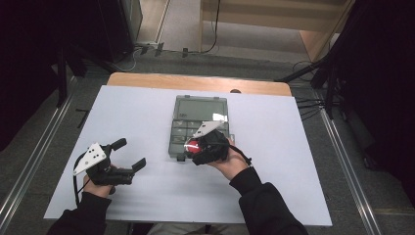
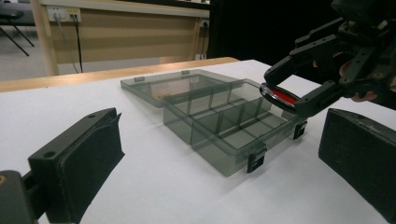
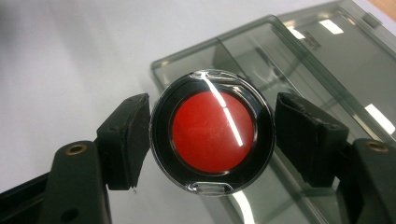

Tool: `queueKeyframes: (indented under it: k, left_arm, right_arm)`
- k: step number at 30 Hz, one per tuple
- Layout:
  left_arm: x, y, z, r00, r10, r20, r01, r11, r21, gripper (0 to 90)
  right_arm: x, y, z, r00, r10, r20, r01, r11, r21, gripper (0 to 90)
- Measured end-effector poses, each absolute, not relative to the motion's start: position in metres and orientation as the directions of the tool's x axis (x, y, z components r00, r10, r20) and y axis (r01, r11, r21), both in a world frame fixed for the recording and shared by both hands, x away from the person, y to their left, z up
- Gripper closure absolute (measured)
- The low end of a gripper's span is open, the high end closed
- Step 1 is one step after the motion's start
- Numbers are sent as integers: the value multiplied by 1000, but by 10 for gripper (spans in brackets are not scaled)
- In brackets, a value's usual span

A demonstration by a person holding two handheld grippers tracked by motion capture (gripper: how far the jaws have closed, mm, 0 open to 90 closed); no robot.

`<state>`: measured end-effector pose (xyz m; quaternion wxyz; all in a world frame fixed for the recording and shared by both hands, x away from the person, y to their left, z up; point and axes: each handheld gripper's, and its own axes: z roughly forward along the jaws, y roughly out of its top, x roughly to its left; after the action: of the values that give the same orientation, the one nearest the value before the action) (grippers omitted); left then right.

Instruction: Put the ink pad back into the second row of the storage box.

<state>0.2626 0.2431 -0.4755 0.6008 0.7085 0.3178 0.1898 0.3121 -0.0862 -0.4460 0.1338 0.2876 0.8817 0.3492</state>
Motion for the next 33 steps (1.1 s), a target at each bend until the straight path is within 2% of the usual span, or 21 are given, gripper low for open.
queueKeyframes:
  k: [9, 24, 25, 26, 29, 30, 31, 33]
  left_arm:
    - [263, 243, -476, 723, 681, -112, 226, -80, 971, 0]
    - [263, 243, -476, 722, 683, -111, 229, -84, 970, 0]
    - [263, 243, -476, 722, 683, -111, 229, -84, 970, 0]
    - [263, 243, -476, 721, 684, -111, 230, -85, 970, 0]
    - [263, 243, -476, 721, 684, -111, 231, -86, 969, 0]
    - [263, 243, -476, 722, 683, -111, 230, -86, 969, 0]
    - [263, 243, -476, 722, 683, -111, 230, -85, 970, 0]
    - [263, 243, -476, 722, 683, -110, 229, -86, 970, 0]
  right_arm:
    - [326, -103, -449, -726, 688, -16, 500, 544, 674, 306]
    - [334, -125, -455, -669, 743, 5, 568, 507, 649, 307]
    - [334, -127, -455, -677, 736, 19, 563, 501, 657, 282]
    - [334, -131, -455, -675, 737, 46, 571, 481, 665, 149]
    - [333, -134, -454, -666, 745, 36, 568, 475, 672, 120]
    - [332, -136, -454, -664, 747, 33, 565, 473, 676, 88]
    - [331, -139, -454, -652, 757, 43, 573, 455, 681, 18]
    - [331, -141, -454, -647, 761, 42, 574, 450, 684, 0]
